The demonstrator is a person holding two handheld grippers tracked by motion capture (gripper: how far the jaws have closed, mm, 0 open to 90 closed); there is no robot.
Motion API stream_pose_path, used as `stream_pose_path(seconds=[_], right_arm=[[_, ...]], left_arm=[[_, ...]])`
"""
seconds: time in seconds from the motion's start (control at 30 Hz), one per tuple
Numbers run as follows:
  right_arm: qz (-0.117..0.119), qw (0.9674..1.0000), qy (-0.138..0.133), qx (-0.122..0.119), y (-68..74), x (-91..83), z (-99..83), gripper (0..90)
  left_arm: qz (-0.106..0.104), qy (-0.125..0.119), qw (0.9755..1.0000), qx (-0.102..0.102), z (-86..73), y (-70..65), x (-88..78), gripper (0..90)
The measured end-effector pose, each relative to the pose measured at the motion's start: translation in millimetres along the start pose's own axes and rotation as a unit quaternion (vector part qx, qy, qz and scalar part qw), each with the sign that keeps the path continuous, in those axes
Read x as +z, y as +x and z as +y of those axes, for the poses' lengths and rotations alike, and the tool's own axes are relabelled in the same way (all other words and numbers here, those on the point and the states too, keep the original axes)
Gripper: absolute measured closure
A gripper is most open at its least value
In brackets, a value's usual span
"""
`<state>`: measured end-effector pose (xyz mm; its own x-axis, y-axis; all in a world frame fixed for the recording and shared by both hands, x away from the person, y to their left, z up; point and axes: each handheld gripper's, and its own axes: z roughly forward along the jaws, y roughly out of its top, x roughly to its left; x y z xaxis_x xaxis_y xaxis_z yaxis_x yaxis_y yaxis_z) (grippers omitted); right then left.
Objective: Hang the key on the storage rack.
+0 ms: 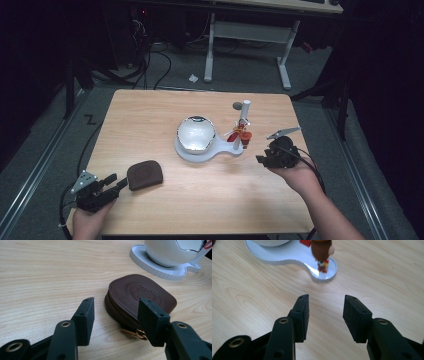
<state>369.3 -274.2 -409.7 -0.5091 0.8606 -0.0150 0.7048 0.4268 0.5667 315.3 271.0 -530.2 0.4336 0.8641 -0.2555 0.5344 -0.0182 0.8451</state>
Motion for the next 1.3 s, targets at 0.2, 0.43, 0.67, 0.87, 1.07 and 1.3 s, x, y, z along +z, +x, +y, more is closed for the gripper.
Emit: stream_pose_path(seconds=[0.2, 0.43, 0.67, 0.87, 1.07, 1.3], right_arm=[[-0.004, 0.9997, -0.022, -0.004, 10.9, 7.5, -31.1, 55.8], [-0.004, 0.9989, -0.046, 0.004, 19.6, 17.3, -59.8, 55.2], [-0.013, 0.997, -0.075, 0.017, 22.7, 25.4, -83.7, 55.1], [-0.016, 0.9934, -0.11, 0.03, 30.3, 35.2, -103.5, 55.9], [0.005, 0.988, -0.154, 0.005, 42.2, 36.2, -123.7, 56.3], [0.009, 0.9868, -0.161, -0.005, 43.6, 35.0, -126.5, 56.6]], left_arm=[[0.001, 0.002, 1.0, 0.002, -0.6, -2.6, 1.2, 47.8], [0.002, 0.003, 1.0, 0.002, -1.0, -2.9, 1.5, 47.3], [0.003, 0.002, 1.0, 0.006, -0.6, -5.6, 2.5, 46.6], [0.008, 0.002, 0.9999, 0.014, 6.0, -10.3, 5.0, 44.4], [0.002, 0.007, 0.9999, 0.011, 14.0, -12.9, 7.3, 43.1], [0.017, 0.013, 0.9998, 0.001, 28.3, -6.0, 21.4, 44.2]])
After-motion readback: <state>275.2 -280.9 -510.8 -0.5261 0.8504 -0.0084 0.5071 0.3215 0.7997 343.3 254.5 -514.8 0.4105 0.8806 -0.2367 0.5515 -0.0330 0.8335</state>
